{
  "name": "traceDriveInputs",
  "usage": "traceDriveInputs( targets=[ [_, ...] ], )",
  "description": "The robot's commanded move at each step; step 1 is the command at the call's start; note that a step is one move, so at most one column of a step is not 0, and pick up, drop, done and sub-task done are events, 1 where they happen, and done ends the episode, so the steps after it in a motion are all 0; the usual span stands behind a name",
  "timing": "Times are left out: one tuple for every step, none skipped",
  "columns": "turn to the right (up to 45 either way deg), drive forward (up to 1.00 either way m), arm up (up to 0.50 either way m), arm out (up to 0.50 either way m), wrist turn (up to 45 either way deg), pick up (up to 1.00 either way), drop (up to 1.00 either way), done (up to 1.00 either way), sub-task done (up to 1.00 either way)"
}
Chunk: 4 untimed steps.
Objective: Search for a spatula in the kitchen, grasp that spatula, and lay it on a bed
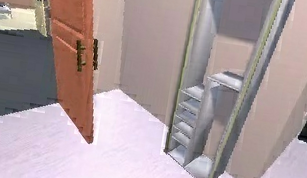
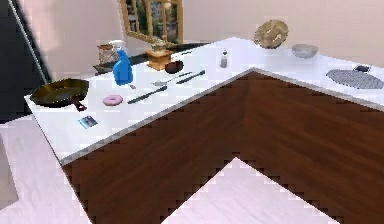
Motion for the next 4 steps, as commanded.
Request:
traceDriveInputs(
  targets=[
    [45.0,0.00,0.00,0.00,0.0,0.00,0.00,0.00,0.00],
    [42.0,0.00,0.00,0.00,0.0,0.00,0.00,0.00,0.00],
    [0.0,0.55,0.00,0.00,0.0,0.00,0.00,0.00,0.00],
    [-45.0,0.00,0.00,0.00,0.0,0.00,0.00,0.00,0.00]
  ],
)
